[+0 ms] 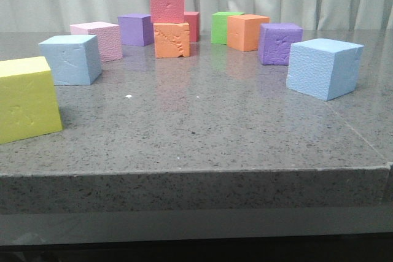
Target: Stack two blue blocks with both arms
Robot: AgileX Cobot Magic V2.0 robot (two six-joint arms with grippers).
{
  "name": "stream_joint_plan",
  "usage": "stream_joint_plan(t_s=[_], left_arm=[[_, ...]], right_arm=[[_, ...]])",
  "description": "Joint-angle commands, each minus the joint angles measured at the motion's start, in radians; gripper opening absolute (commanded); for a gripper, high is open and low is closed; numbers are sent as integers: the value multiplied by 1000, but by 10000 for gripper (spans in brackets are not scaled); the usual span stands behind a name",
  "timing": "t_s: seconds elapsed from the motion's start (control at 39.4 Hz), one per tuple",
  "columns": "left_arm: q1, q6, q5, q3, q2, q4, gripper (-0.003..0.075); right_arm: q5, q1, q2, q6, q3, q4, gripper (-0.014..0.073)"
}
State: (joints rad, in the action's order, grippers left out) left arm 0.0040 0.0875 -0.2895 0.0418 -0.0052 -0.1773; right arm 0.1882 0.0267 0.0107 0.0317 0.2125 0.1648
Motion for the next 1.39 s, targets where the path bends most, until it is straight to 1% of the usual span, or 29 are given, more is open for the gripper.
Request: stream_joint_plan(t_s=[0.0, 0.08, 0.13, 0.25, 0.3, 0.38, 0.46, 0.61, 0.66, 0.68, 0.74, 0.79, 0.81, 0.91, 0.96, 0.99, 1.01, 1.07, 1.09, 1.12, 1.17, 1.24, 1.29, 1.37], left_arm=[[-2, -4, 36, 122, 35, -13, -20], [-2, -4, 193, 238, 125, -9, -20], [-2, -4, 259, 296, 186, -9, -20], [-2, -4, 395, 434, 358, 61, -20], [-2, -4, 451, 488, 429, 94, -20], [-2, -4, 519, 552, 515, 98, -20], [-2, -4, 559, 602, 592, 98, -20], [-2, -4, 553, 613, 634, 96, -20], [-2, -4, 553, 613, 635, 96, -18], [-2, -4, 553, 613, 635, 96, -10], [-2, -4, 549, 613, 635, 96, 45], [-2, -4, 549, 613, 635, 96, 123], [-2, -4, 549, 613, 635, 96, 178], [-2, -4, 549, 613, 635, 96, 417], [-2, -4, 549, 613, 635, 94, 523], [-2, -4, 549, 613, 635, 94, 575], [-2, -4, 549, 613, 635, 94, 622], [-2, -4, 549, 613, 635, 94, 685], [-2, -4, 549, 613, 635, 94, 701], [-2, -4, 549, 613, 635, 94, 701], [-2, -4, 549, 613, 635, 94, 683], [-2, -4, 546, 613, 635, 94, 676], [-2, -4, 545, 613, 635, 94, 676], [-2, -4, 545, 613, 635, 94, 676]], right_arm=[[16, -6, -28, 1, 126, -7, -67], [80, -6, -109, 1, 224, -7, -64], [117, -6, -163, 1, 273, -7, -60], [203, -6, -324, 1, 391, -7, -59], [224, -6, -379, 1, 430, -7, -59], [234, -6, -459, 2, 464, -7, -59], [230, -6, -520, 2, 484, -7, -59], [211, -6, -559, 2, 482, -7, -53], [212, -6, -559, 2, 480, -7, -29], [213, -6, -559, 2, 480, -7, -2], [214, -6, -559, 2, 480, -7, 59], [217, -6, -559, 2, 480, -7, 145], [219, -6, -559, 2, 480, -7, 183], [219, -6, -559, 2, 480, -7, 399], [219, -6, -559, 2, 480, -7, 514], [218, -6, -559, 2, 480, -7, 554], [218, -6, -559, 2, 480, -7, 601], [221, -6, -559, 2, 480, -7, 666], [224, -6, -559, 2, 480, -7, 664], [225, -6, -561, 2, 480, -7, 653], [228, -6, -572, 3, 481, -7, 646], [238, -6, -608, 13, 493, -7, 646], [261, -6, -648, 20, 515, -7, 646], [332, -6, -731, 57, 579, -7, 646]])
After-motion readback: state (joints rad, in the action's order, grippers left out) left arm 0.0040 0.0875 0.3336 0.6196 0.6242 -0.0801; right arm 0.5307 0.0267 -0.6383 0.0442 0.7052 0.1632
